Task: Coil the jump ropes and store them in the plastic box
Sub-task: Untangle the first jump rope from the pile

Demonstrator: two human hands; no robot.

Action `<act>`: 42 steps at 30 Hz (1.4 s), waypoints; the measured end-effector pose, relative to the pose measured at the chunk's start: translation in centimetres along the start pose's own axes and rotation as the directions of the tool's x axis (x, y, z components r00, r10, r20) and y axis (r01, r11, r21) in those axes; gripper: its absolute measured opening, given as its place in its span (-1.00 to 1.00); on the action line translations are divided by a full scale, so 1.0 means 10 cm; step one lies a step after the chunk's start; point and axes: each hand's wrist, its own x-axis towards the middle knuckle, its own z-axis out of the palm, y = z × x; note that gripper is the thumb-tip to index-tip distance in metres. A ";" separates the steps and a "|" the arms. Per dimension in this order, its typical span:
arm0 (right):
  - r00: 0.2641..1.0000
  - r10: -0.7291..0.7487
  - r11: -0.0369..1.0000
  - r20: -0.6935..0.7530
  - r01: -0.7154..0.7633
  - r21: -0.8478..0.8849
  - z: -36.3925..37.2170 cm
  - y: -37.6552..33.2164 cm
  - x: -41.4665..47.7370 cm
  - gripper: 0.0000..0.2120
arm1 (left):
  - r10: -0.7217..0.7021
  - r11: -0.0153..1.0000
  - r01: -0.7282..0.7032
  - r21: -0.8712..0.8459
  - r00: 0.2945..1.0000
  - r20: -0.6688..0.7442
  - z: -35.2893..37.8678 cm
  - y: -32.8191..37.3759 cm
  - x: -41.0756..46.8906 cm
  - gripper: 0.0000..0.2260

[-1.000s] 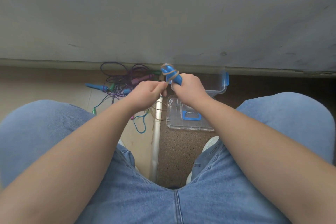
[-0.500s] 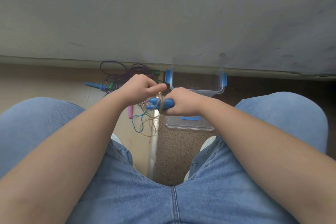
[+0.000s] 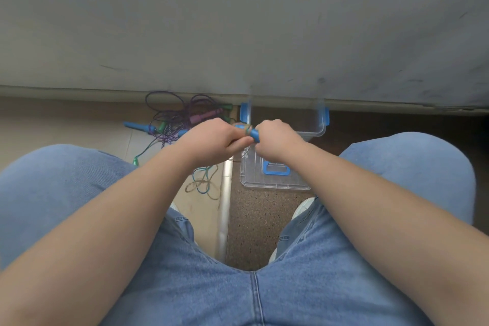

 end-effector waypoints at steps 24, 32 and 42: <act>0.996 -0.088 0.991 -0.001 0.087 -0.097 -0.04 -0.02 -0.06 -0.92 | 0.044 0.997 -0.033 0.074 0.987 -0.154 -0.04 -0.12 0.02 -0.52; 0.909 -0.417 0.882 0.017 0.401 0.249 -0.21 -0.19 -0.26 -0.69 | -0.404 0.892 0.345 -0.292 0.897 -0.176 0.01 -0.30 0.02 -0.45; 0.947 0.264 0.881 -0.182 -0.160 0.446 -0.20 0.08 0.05 -0.86 | -0.192 0.959 0.184 -0.214 0.981 -0.014 0.06 -0.03 -0.02 -0.62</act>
